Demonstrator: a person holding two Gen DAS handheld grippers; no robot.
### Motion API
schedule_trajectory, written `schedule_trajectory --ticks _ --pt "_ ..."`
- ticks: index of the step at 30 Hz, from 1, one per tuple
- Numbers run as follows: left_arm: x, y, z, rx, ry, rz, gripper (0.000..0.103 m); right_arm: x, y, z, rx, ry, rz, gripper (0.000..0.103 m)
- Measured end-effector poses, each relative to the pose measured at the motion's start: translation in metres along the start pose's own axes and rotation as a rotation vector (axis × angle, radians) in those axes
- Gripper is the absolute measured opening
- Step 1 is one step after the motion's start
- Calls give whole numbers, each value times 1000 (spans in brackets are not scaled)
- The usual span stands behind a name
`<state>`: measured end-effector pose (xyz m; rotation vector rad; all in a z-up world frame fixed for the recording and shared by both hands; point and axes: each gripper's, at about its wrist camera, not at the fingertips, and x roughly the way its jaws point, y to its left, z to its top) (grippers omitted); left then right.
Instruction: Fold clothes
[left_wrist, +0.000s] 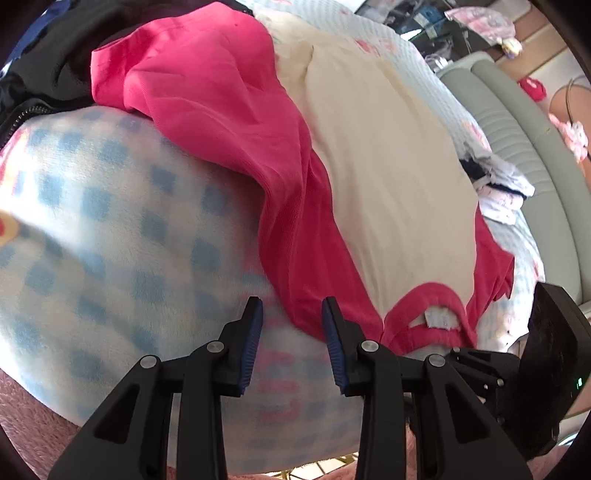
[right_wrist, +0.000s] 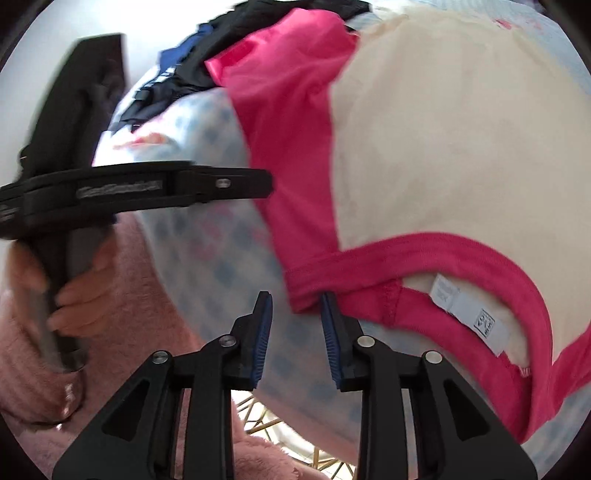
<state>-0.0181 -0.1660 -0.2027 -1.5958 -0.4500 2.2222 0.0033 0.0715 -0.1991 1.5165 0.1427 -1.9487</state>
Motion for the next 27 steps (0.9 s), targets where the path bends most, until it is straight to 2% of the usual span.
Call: schedule_trajectory --ticks 8,12,13,15,18,20,25,27 --pt "3 -11 -1 -1 -18 -39 36 -21 -15 16 119 -117 -35 27" --pt "-11 -38 -8 93 -96 20 36 -17 -27 18 178 -116 -6 27" --pt "-17 -51 -10 144 -141 55 36 -14 -25 19 180 -114 2 27" --pt "-22 -65 -10 225 -176 75 36 -9 -20 22 176 -106 3 27" --pt "-4 -75 -3 291 -130 67 36 -2 -14 23 168 -98 -1 27" --pt "23 -70 3 289 -32 106 36 -2 -16 23 177 -98 2 27" --pt "32 -61 -4 318 45 131 36 -11 -24 18 189 -94 10 27" --pt "32 -60 -11 344 86 165 36 -19 -25 18 186 -113 10 27"
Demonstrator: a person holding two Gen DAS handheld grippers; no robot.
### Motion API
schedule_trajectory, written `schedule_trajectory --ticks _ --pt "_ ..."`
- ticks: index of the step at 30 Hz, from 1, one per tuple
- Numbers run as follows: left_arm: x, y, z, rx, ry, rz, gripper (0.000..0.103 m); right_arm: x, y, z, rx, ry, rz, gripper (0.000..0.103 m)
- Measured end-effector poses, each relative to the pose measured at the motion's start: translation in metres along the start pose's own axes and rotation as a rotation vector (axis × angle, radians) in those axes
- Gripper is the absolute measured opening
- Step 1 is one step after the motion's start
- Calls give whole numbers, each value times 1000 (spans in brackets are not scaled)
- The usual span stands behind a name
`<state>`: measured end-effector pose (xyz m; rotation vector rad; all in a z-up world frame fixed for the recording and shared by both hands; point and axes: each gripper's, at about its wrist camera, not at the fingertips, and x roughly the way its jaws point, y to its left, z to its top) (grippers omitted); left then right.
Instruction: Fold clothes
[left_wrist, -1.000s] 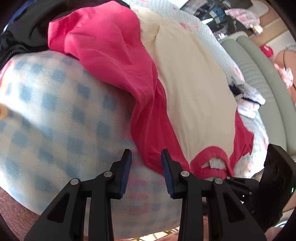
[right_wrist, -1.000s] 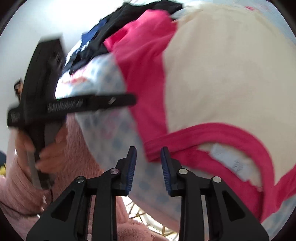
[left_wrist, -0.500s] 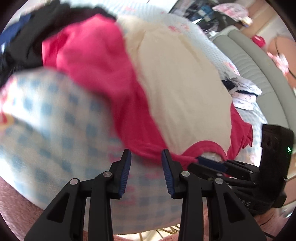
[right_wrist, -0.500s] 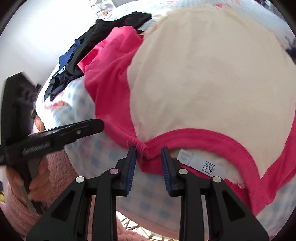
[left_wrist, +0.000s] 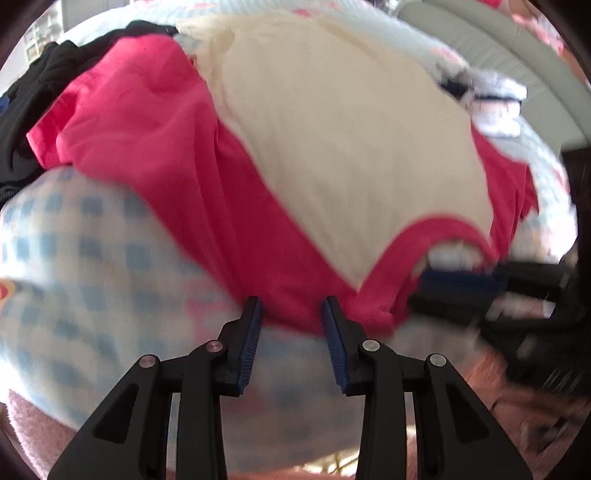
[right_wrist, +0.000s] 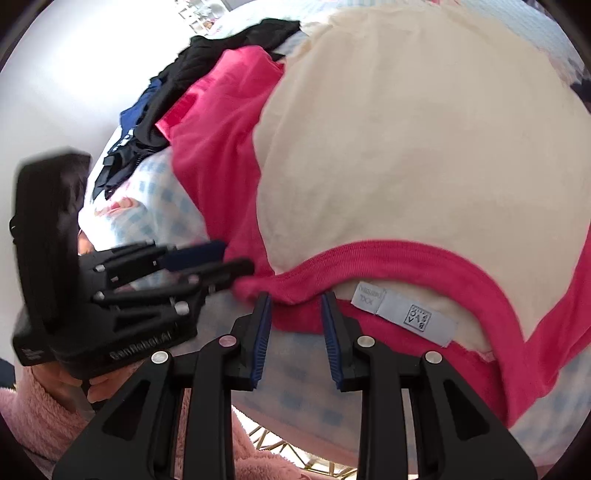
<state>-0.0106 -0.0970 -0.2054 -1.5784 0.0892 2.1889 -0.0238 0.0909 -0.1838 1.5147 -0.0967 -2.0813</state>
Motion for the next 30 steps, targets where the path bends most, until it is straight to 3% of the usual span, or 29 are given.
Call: schedule_trajectory --ticks 4,6,12,14,16,18,22,26,30 --pt "-19 -10 -11 64 -7 81 39 -8 -6 4 9 -18 -45 27" --pt "-34 -14 -9 70 -47 60 44 -17 -10 2 11 -39 -75 27" --pt "-43 -24 32 55 -168 -53 44 -45 -42 -6 109 -95 -98 27" --pt "-18 -26 47 15 -140 -86 44 -48 -58 -8 157 -100 -108 27" --pt "10 -34 48 23 -53 -1 44 -46 -73 -14 200 -96 -79 32" --pt "23 -43 38 57 -17 64 44 -42 -84 -24 225 -72 -72 32" --pt "20 -56 12 142 14 115 52 -46 -90 -43 235 -66 -36 32" --pt "9 -51 5 77 2 56 52 -64 -87 -40 250 -126 34 32" --pt "-17 -65 17 92 -68 -18 52 -93 -79 -33 213 -189 -40 32"
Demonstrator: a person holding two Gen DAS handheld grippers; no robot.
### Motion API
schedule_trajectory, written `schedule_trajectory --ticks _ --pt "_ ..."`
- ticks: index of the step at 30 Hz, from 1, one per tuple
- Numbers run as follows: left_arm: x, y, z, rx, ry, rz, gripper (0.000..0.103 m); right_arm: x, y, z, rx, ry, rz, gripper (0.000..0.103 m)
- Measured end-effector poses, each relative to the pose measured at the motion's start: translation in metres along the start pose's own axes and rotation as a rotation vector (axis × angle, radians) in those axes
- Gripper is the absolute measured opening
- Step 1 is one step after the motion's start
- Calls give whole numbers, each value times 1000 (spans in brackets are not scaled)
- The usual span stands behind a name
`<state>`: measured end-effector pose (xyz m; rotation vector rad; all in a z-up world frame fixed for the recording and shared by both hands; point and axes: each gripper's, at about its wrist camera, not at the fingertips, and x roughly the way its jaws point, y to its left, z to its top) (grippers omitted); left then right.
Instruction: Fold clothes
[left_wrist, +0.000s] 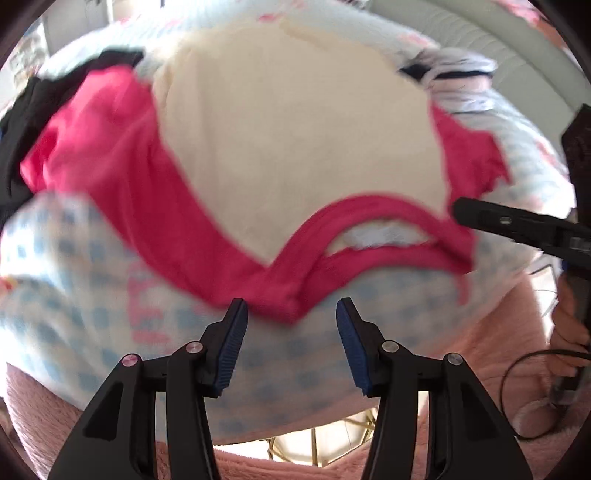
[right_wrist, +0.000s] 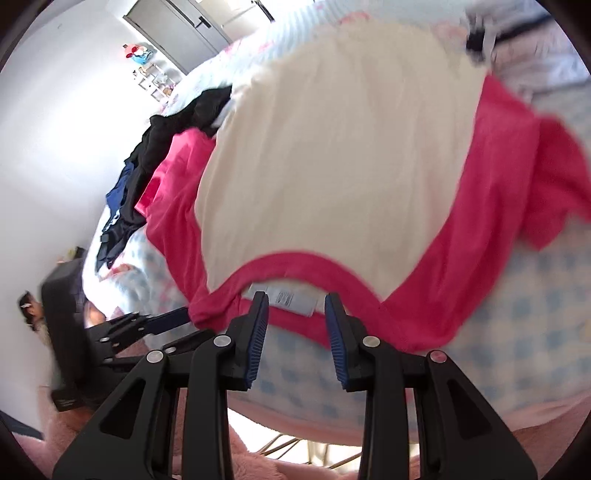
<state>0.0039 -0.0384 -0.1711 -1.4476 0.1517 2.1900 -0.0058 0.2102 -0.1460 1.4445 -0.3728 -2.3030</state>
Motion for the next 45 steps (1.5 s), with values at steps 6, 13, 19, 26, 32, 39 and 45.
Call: schedule_trajectory --ticks 6,13,19,26,32,39,45 --pt "-3 -14 43 44 -91 -89 52 -14 -13 20 -51 -9 -141 32" --pt "19 -8 79 -15 -60 -59 52 -12 -17 53 -86 -4 -211 32" --pt "45 -8 143 72 -72 -101 52 8 -22 116 -97 -24 -185 32" --pt "98 26 247 51 -25 -61 52 89 -30 232 -140 27 -218 32" --pt "165 69 316 -5 86 37 54 175 -59 304 -105 131 -250 32" --pt "167 95 261 -94 242 28 54 178 -80 271 -1 278 -255 32" --pt "116 122 271 -255 297 -106 54 125 -84 283 168 402 -206 32"
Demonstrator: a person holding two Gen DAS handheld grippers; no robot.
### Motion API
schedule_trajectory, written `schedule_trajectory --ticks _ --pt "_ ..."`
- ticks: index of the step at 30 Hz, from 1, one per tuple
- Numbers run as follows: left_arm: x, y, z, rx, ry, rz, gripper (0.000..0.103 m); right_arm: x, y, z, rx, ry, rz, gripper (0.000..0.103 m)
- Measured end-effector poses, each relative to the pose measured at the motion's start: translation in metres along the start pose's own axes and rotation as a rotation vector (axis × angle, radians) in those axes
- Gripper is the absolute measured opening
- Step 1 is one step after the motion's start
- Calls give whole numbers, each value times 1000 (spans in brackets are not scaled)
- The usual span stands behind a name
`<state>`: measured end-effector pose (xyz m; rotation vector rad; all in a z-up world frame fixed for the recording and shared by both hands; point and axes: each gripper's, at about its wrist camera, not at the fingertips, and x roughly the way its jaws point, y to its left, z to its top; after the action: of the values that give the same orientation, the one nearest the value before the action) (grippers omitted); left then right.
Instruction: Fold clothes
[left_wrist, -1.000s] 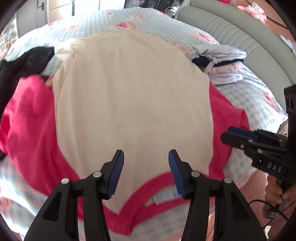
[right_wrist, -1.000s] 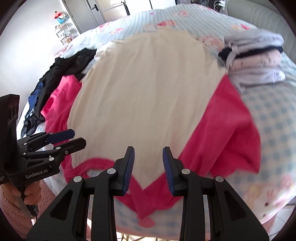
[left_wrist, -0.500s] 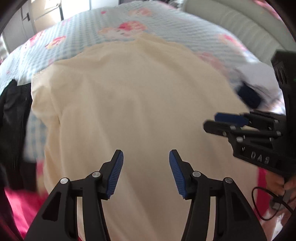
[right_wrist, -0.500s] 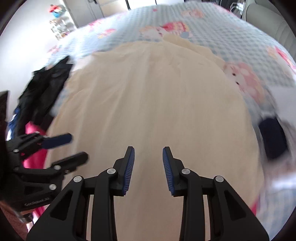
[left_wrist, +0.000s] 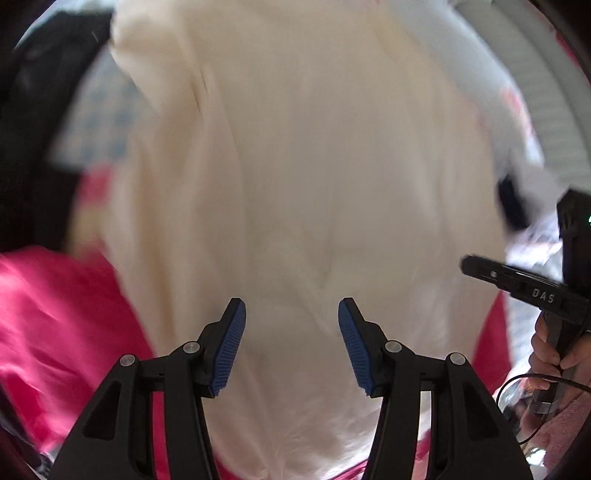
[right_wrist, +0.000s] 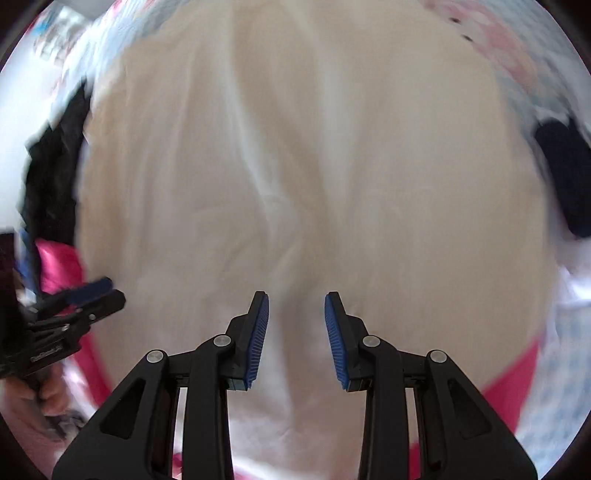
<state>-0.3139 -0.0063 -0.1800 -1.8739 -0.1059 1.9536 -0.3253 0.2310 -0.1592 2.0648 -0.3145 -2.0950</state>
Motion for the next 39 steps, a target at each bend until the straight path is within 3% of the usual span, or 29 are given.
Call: schedule_trajectory --ticks 4,7,9,13,16,19,21,22,23,24,25,26,30,34,37,39 --pt "-32 34 77 -68 -125 57 54 -59 -27 65 45 -146 -39 32" --pt "-33 66 132 -155 -161 127 54 -74 -60 134 105 -208 -112 32" --pt "-35 76 156 -172 -188 158 54 -70 -75 171 134 -204 -131 32" --pt "-36 106 205 -250 -232 215 54 -50 -94 225 190 -175 -63 32" --pt "-26 135 221 -325 -236 171 54 -26 -109 248 237 -128 -3 34" --pt "-9 157 247 -383 -238 126 54 -4 -122 257 274 -88 54 50" --pt "6 163 260 -389 -194 112 56 15 -126 261 300 -57 135 70" --pt "16 164 267 -387 -162 109 54 23 -126 264 306 -46 144 70" --pt "18 157 270 -342 -145 126 48 25 -120 266 280 -40 124 59" --pt "20 149 273 -294 -128 144 12 23 -109 269 225 -40 97 30" --pt "22 142 276 -245 -112 161 6 20 -98 271 170 -39 70 12" --pt "24 134 280 -197 -95 179 6 18 -86 274 115 -38 43 6" --pt "-8 95 284 -9 -118 281 5 -41 -46 270 -99 -126 -82 4" --pt "-40 80 294 90 -146 341 5 -108 -39 278 -174 -228 -179 4" --pt "-31 83 304 122 -136 383 5 -113 -55 310 -178 -225 -225 4" --pt "-5 99 315 115 -107 406 5 -85 -71 323 -149 -187 -230 5"
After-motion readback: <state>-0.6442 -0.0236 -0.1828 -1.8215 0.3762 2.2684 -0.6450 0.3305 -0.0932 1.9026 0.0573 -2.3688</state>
